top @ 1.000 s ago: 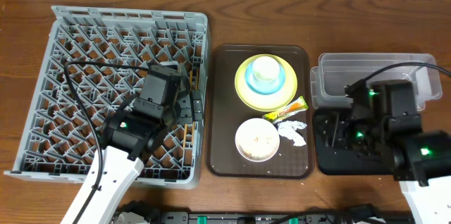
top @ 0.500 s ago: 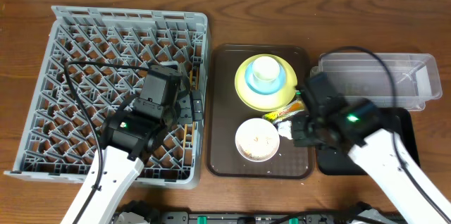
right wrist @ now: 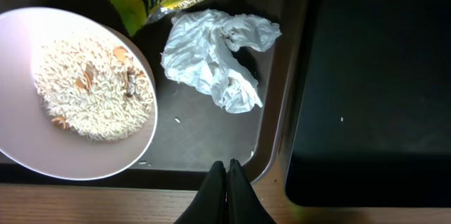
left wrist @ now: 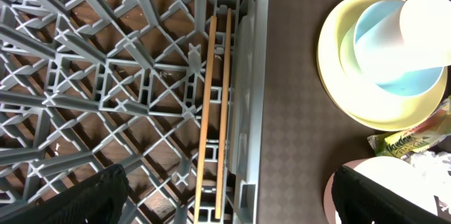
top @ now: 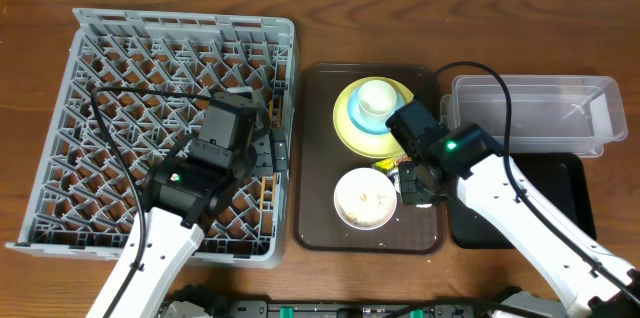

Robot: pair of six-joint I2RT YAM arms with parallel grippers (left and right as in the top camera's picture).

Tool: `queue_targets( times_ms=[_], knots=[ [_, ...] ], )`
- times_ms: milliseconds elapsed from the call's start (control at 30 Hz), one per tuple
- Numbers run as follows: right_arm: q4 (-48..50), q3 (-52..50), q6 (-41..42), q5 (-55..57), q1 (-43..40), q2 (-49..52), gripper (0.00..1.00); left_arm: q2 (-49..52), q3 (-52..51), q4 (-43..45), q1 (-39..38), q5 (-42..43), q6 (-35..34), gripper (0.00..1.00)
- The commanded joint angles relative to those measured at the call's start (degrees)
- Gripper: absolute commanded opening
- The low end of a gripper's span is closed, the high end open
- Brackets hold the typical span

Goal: Sort waste into correct bins and load items into the dishwasher
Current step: 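Lower the right gripper and pinch the white tissue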

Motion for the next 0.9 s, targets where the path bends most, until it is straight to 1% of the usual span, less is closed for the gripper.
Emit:
queue_targets(
  times_ms=[0, 33, 100, 300, 367, 500, 533, 567, 633, 700, 867],
  knots=[
    [-0.7, -0.3, 1.3, 1.2, 0.5, 0.0, 0.05, 0.0, 0.9, -0.2, -0.1, 0.1, 0.1, 0.93],
    [-1.1, -0.3, 1.3, 1.2, 0.4, 0.0, 0.12, 0.0, 0.9, -0.2, -0.1, 0.1, 0.1, 0.93],
    [-1.9, -0.3, 1.3, 1.2, 0.2, 0.0, 0.16, 0.0, 0.9, -0.2, -0.1, 0.1, 0.1, 0.93],
    [-3.5, -0.3, 1.0, 1.2, -1.2, 0.0, 0.18, 0.0, 0.9, -0.2, -0.1, 0.1, 0.1, 0.93],
    [-3.5, -0.3, 1.0, 1.2, -1.4, 0.0, 0.21, 0.0, 0.9, -0.2, -0.1, 0.1, 0.1, 0.93],
    [-3.4, -0.3, 0.7, 1.4, -1.4, 0.0, 0.52, 0.0, 0.9, -0.2, -0.1, 0.1, 0.1, 0.93],
    [-3.2, -0.3, 0.6, 1.8, -1.4, 0.0, 0.57, 0.0, 0.9, -0.2, -0.1, 0.1, 0.1, 0.93],
    [-2.9, -0.3, 0.7, 2.4, -1.4, 0.0, 0.60, 0.0, 0.9, -0.2, -0.1, 0.1, 0.1, 0.93],
    [-1.9, -0.3, 0.7, 3.6, -1.4, 0.0, 0.63, 0.0, 0.9, -0.2, -0.1, 0.1, 0.1, 0.93],
    [-0.6, -0.3, 0.7, 4.0, -1.4, 0.0, 0.64, 0.0, 0.9, -0.2, -0.1, 0.1, 0.1, 0.93],
    [4.4, -1.4, 0.7, 4.0, -1.4, 0.0, 0.57, 0.0, 0.9, -0.2, -0.1, 0.1, 0.1, 0.93]
  ],
)
